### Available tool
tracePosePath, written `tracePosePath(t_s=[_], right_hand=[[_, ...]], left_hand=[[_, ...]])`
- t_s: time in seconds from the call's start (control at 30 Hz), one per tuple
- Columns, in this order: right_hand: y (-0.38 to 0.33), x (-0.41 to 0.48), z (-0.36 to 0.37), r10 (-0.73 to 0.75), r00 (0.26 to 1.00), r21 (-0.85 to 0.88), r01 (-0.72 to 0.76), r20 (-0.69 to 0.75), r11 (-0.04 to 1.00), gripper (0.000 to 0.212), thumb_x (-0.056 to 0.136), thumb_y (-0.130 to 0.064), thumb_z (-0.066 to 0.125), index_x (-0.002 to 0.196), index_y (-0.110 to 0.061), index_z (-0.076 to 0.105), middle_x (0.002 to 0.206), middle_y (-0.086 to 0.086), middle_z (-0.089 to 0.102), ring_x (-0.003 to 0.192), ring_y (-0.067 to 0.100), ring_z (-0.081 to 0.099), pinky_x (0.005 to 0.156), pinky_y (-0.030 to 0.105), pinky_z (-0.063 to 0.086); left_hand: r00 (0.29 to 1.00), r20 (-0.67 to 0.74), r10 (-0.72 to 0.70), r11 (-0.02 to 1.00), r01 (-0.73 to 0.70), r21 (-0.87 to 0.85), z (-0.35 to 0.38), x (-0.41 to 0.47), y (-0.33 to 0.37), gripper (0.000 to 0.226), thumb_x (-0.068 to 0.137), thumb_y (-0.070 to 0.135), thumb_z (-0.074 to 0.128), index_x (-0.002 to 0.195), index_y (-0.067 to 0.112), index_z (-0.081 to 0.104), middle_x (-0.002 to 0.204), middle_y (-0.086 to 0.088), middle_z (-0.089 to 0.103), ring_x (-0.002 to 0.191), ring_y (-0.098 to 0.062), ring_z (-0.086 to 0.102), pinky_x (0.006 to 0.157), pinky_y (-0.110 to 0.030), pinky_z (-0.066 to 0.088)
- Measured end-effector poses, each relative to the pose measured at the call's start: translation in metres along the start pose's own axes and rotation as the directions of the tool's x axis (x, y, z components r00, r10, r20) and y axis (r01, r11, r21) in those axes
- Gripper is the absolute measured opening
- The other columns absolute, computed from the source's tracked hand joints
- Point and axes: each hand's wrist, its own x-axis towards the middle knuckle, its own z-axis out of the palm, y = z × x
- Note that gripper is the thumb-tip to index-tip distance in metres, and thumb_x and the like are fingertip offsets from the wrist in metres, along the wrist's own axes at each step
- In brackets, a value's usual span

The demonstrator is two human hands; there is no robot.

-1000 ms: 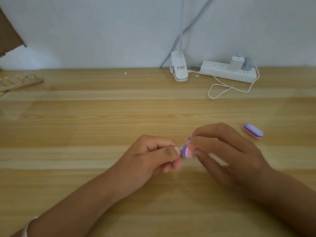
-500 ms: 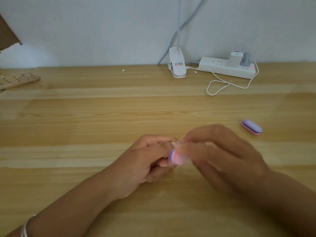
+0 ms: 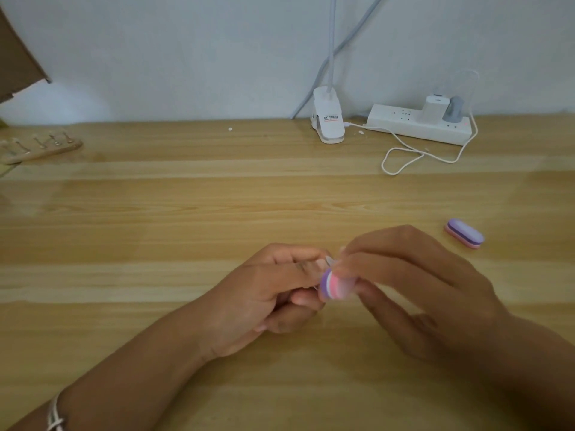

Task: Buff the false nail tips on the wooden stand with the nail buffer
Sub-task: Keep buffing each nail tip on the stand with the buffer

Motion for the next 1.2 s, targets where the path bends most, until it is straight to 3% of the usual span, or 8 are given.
tracePosePath(t_s=[0.1,0.23,0.37,0.47,0.63,1.07,1.13,1.2], right_hand=[[0.006,0.003,-0.006,0.05,0.999,-0.045,-0.05,-0.014,0.998,0.021,0.092,0.0,0.059,0.108,-0.007,0.071,0.105,0.007,0.067,0.098,0.01,0.059,0.094,0.007,0.034],[-0.003,0.001,0.002,-0.011,0.999,0.064,0.009,0.033,0.998,0.03,0.091,0.007,0.059,0.113,-0.01,0.071,0.111,0.008,0.065,0.102,0.016,0.062,0.093,0.023,0.047],[0.011,0.002,-0.004,0.087,0.996,-0.015,-0.087,0.018,0.996,0.024,0.089,0.007,0.064,0.108,-0.005,0.072,0.106,0.006,0.067,0.099,0.012,0.062,0.093,0.01,0.038],[0.004,0.001,0.0,0.074,0.997,0.022,-0.074,0.019,0.997,0.021,0.093,0.002,0.059,0.108,-0.002,0.072,0.109,0.007,0.066,0.101,0.015,0.062,0.093,0.018,0.044],[0.009,0.006,-0.011,0.069,0.997,-0.116,-0.067,0.016,0.991,0.019,0.091,0.001,0.059,0.1,-0.005,0.074,0.102,0.005,0.069,0.098,0.006,0.058,0.096,0.002,0.029],[-0.009,0.004,-0.005,-0.017,0.997,-0.009,0.018,0.08,1.0,0.027,0.093,0.004,0.058,0.11,-0.01,0.075,0.109,0.008,0.067,0.098,0.02,0.064,0.091,0.022,0.047],[0.002,0.004,-0.011,0.053,0.997,-0.087,-0.049,0.051,0.995,0.03,0.094,0.001,0.058,0.11,-0.02,0.074,0.107,0.004,0.068,0.097,0.014,0.064,0.091,0.017,0.045],[0.013,0.005,-0.02,0.189,0.981,-0.101,-0.193,-0.047,0.976,0.035,0.092,-0.001,0.063,0.112,-0.028,0.07,0.107,-0.002,0.067,0.095,0.012,0.066,0.08,0.031,0.054]], left_hand=[[1.0,-0.011,-0.01,0.999,0.011,0.036,0.001,0.0,0.002,0.028,0.096,0.021,0.042,0.072,0.016,0.057,0.056,0.006,0.032,0.036,-0.003,0.022,0.04,-0.025,0.012],[0.999,-0.042,-0.001,0.999,0.003,0.049,0.005,0.001,0.0,0.025,0.093,0.019,0.045,0.071,0.014,0.057,0.05,0.006,0.033,0.034,-0.002,0.023,0.039,-0.025,0.01],[0.996,-0.074,0.049,0.989,-0.038,0.141,0.004,0.001,0.001,0.028,0.095,0.023,0.046,0.071,0.014,0.057,0.055,0.002,0.03,0.038,-0.004,0.023,0.041,-0.019,0.016],[0.981,-0.139,0.133,0.971,-0.102,0.215,0.006,0.002,0.0,0.031,0.093,0.022,0.051,0.067,0.006,0.057,0.054,0.008,0.04,0.04,-0.003,0.027,0.04,-0.014,0.021],[0.966,-0.142,0.216,0.936,-0.163,0.313,0.008,0.002,0.0,0.029,0.093,0.022,0.051,0.069,0.007,0.061,0.056,0.006,0.04,0.044,-0.001,0.033,0.045,-0.01,0.027],[0.969,-0.126,0.213,0.94,-0.168,0.298,0.01,0.004,0.001,0.028,0.093,0.008,0.048,0.069,0.011,0.062,0.057,0.017,0.051,0.048,0.008,0.043,0.048,-0.003,0.032],[0.961,-0.153,0.232,0.921,-0.166,0.353,0.008,0.004,0.001,0.026,0.094,0.013,0.051,0.073,0.005,0.064,0.059,0.009,0.051,0.048,0.006,0.044,0.05,-0.003,0.032],[0.937,-0.2,0.286,0.885,-0.178,0.431,0.005,0.003,0.0,0.025,0.095,0.017,0.056,0.077,0.006,0.07,0.062,0.009,0.058,0.052,0.005,0.049,0.054,-0.005,0.036]])
